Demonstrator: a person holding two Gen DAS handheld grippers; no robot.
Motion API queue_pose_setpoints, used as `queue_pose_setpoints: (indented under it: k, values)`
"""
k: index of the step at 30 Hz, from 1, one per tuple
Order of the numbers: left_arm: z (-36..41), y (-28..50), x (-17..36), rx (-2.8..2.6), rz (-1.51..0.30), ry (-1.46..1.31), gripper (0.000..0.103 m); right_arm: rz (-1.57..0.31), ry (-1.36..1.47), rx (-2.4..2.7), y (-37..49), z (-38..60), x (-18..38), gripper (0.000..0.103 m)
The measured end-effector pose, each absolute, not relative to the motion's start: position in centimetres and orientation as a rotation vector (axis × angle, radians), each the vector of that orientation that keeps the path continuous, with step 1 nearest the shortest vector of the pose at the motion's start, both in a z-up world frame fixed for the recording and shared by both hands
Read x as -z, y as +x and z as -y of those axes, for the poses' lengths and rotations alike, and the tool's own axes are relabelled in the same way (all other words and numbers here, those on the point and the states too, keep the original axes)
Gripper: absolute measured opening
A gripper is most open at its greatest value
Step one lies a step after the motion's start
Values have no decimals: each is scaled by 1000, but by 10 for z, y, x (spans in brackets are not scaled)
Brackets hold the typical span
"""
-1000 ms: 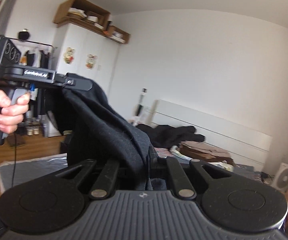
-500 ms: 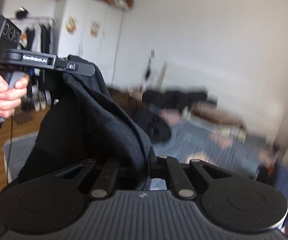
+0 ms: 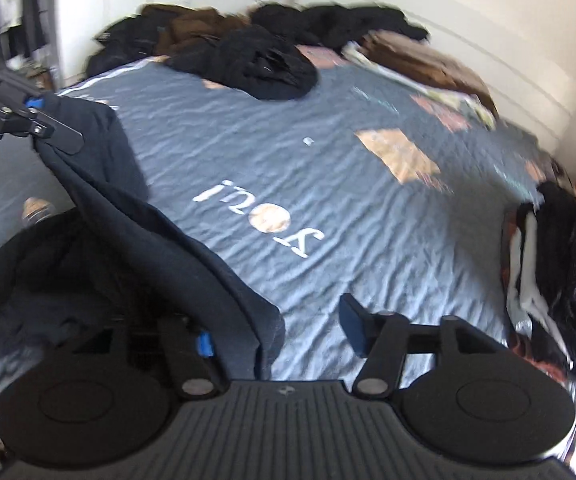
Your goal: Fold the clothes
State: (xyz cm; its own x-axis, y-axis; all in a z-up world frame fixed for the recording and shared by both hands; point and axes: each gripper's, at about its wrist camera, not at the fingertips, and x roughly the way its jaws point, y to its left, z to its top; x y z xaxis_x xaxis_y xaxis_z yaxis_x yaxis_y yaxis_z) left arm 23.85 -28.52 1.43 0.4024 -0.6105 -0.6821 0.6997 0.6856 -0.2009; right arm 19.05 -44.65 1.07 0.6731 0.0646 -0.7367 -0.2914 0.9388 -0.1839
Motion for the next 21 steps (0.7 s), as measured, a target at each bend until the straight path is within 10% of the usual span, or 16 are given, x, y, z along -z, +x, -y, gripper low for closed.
queue_pose_setpoints:
  k: [3,5,7,21]
  values:
    - [269,213,-21,900,-806,178,43,-795,-347,-212,181,446,-11,76]
    - [260,196,-23,914,-768,194,81,-804,-358,-158,186,449,-8,76]
    - [248,181,-30,909,-660,184,93,-814,-344,-78,201,458,-8,76]
    - [220,158,54,766,-835,205,95,-1052,-312,118,228,539,43,87]
